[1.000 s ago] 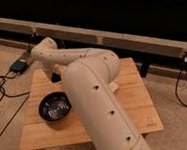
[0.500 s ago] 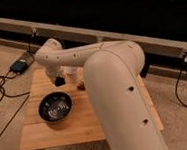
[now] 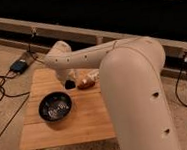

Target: Place the eraser on the white sponge

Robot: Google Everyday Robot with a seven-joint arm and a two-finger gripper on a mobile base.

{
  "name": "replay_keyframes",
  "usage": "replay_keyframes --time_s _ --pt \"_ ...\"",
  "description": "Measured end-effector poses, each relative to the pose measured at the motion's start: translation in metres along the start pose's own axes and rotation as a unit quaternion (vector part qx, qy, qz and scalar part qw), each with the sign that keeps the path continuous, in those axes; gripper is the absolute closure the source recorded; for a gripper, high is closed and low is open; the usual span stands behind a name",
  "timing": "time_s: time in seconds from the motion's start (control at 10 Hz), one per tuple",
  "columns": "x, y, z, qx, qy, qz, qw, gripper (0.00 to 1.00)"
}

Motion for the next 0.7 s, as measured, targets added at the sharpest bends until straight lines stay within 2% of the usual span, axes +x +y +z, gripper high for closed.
replay_keyframes --time_s 0.3,0.7 --pt "0.016 -0.031 0.002 0.017 0.006 0.046 0.9988 1.0" --pt "0.032 -0.07 0.003 0.023 0.005 0.09 0.9957 1.0"
